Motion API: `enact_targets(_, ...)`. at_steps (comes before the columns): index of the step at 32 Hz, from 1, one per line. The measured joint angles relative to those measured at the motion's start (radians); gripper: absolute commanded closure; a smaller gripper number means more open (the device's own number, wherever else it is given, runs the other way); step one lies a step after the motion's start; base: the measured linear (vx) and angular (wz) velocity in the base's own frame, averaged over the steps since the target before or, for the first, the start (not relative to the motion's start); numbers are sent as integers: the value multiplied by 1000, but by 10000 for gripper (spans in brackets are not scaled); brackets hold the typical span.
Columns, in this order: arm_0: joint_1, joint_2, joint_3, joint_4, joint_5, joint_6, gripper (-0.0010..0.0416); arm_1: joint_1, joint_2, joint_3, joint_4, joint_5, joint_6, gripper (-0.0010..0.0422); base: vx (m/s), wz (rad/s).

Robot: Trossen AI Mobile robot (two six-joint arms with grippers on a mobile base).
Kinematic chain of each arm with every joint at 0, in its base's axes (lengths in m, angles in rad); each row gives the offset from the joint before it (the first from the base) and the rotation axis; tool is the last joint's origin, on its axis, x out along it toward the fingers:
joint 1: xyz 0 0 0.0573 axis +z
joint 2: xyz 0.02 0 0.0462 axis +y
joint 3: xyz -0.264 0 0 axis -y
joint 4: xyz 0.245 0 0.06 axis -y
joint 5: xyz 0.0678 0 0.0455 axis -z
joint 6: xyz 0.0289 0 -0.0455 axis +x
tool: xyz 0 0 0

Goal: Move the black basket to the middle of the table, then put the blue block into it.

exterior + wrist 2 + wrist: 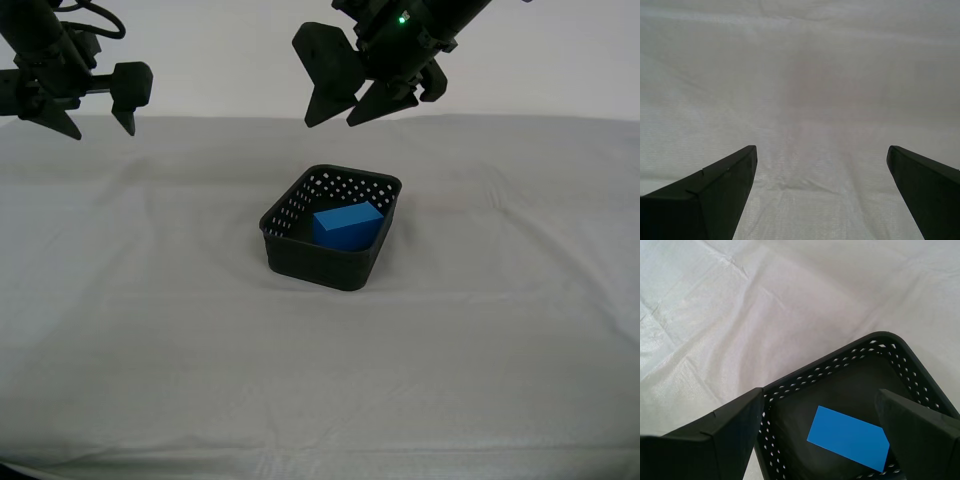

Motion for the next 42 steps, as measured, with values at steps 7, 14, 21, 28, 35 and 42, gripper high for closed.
enact_targets(7, 0, 0, 0, 0, 0, 0, 51, 0, 0, 0, 3, 0, 0, 53, 0, 0)
enact_targets(14, 0, 0, 0, 0, 0, 0, 48, 0, 0, 0, 3, 0, 0, 53, 0, 0)
enact_targets(21, 0, 0, 0, 2, 0, 0, 49, 0, 0, 0, 3, 0, 0, 53, 0, 0)
enact_targets(28, 0, 0, 0, 2, 0, 0, 48, 0, 0, 0, 3, 0, 0, 53, 0, 0)
enact_targets(35, 0, 0, 0, 2, 0, 0, 47, 0, 0, 0, 3, 0, 0, 53, 0, 0)
enact_targets(42, 0, 0, 0, 2, 0, 0, 48, 0, 0, 0, 3, 0, 0, 53, 0, 0)
